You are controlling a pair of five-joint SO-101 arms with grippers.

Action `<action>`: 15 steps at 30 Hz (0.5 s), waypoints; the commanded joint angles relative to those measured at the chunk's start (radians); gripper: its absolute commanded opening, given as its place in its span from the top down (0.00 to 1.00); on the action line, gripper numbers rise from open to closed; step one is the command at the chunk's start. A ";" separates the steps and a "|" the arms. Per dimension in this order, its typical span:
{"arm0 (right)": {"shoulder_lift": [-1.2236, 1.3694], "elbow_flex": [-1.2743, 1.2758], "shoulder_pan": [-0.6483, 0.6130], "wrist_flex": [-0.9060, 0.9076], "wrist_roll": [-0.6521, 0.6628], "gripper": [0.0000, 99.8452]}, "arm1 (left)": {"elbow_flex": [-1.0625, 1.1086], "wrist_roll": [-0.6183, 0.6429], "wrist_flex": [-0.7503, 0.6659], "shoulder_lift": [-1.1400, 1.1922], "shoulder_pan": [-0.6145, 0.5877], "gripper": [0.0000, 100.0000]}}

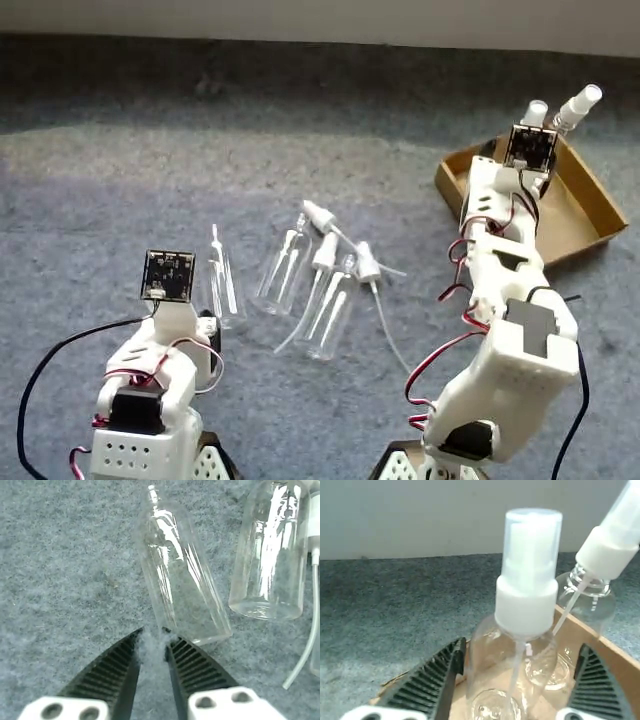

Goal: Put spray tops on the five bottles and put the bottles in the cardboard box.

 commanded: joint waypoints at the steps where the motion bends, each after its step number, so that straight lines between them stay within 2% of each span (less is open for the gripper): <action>1: -0.133 -0.048 0.005 0.102 0.006 0.70 | -0.002 0.006 -0.018 -0.012 -0.005 0.99; 9: -0.229 -0.050 0.007 0.223 0.012 0.70 | -0.002 0.006 -0.018 -0.012 -0.005 0.99; 15: -0.331 -0.053 0.007 0.437 0.011 0.70 | -0.002 0.006 -0.018 -0.012 -0.005 0.99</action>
